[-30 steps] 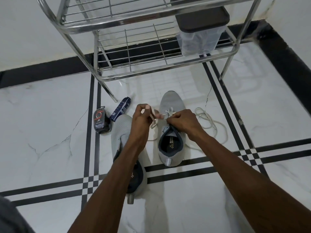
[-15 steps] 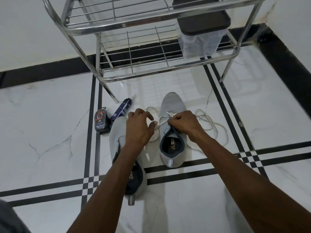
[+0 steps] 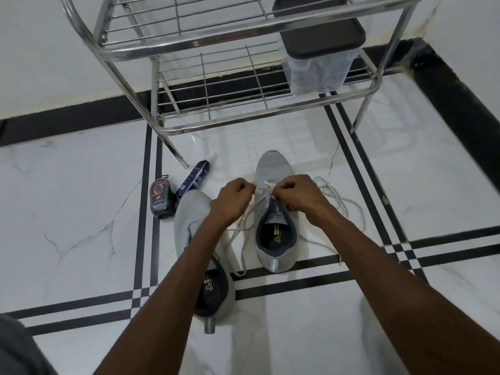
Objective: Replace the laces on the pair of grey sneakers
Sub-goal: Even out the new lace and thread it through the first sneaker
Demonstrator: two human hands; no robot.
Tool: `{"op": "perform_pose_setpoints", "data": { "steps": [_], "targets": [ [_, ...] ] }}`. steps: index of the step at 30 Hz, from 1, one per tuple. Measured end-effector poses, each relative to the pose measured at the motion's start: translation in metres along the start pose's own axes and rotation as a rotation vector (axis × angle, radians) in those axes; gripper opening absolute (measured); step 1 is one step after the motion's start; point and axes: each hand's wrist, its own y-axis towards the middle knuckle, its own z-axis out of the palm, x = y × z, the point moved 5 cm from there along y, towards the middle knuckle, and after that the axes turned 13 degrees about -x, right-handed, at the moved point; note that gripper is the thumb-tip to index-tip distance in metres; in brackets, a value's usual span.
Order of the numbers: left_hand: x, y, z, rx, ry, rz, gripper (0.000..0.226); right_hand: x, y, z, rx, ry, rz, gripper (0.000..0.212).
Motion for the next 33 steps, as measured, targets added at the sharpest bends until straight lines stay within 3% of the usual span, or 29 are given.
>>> {"op": "perform_pose_setpoints", "data": {
  "steps": [3, 5, 9, 11, 14, 15, 16, 18, 20, 22, 24, 27, 28, 31, 33],
  "targets": [
    [-0.002, -0.001, -0.022, -0.034, 0.001, 0.060, 0.050, 0.026, 0.007, -0.005, 0.009, -0.012, -0.243, 0.020],
    [-0.004, -0.001, -0.033, -0.024, -0.033, 0.113, 0.046, 0.048, 0.001, 0.005, 0.198, -0.051, -0.335, 0.028],
    [-0.004, -0.001, -0.056, -0.047, -0.136, 0.117, 0.048, 0.066, -0.009, 0.029, 0.532, -0.266, -0.400, 0.020],
    [0.004, 0.001, -0.073, -0.095, -0.193, 0.072, 0.050, 0.060, 0.010, 0.023, 0.421, -0.215, -0.270, 0.020],
    [0.022, 0.001, -0.091, -0.155, -0.184, 0.048, 0.047, 0.049, 0.039, -0.006, -0.107, -0.199, -0.211, 0.023],
    [0.026, 0.000, -0.090, -0.155, -0.157, 0.046, 0.045, 0.049, 0.038, -0.009, -0.187, -0.198, -0.234, 0.027],
    [0.028, -0.001, -0.086, -0.141, -0.128, 0.052, 0.043, 0.052, 0.034, -0.006, -0.157, -0.174, -0.265, 0.034],
    [0.023, -0.003, -0.074, -0.099, -0.050, 0.095, 0.041, 0.064, 0.018, 0.012, 0.118, -0.105, -0.354, 0.046],
    [0.013, -0.005, -0.066, -0.080, 0.000, 0.156, 0.041, 0.076, -0.004, 0.032, 0.416, -0.183, -0.422, 0.033],
    [0.008, -0.006, -0.063, -0.079, 0.015, 0.185, 0.042, 0.076, -0.016, 0.043, 0.614, -0.272, -0.403, 0.021],
    [0.011, -0.007, -0.066, -0.074, 0.018, 0.157, 0.043, 0.073, -0.006, 0.040, 0.501, -0.263, -0.339, 0.019],
    [0.017, -0.007, -0.073, -0.102, -0.012, 0.126, 0.044, 0.071, 0.023, 0.007, -0.017, -0.138, -0.318, 0.026],
    [0.017, -0.006, -0.074, -0.111, -0.013, 0.126, 0.044, 0.071, 0.028, 0.001, -0.049, -0.113, -0.346, 0.030],
    [0.013, -0.009, -0.068, -0.113, 0.026, 0.164, 0.044, 0.076, 0.013, 0.018, 0.270, -0.118, -0.414, 0.048],
    [0.009, -0.009, -0.062, -0.140, 0.039, 0.180, 0.043, 0.074, -0.002, 0.032, 0.413, -0.164, -0.425, 0.047]
  ]
}}
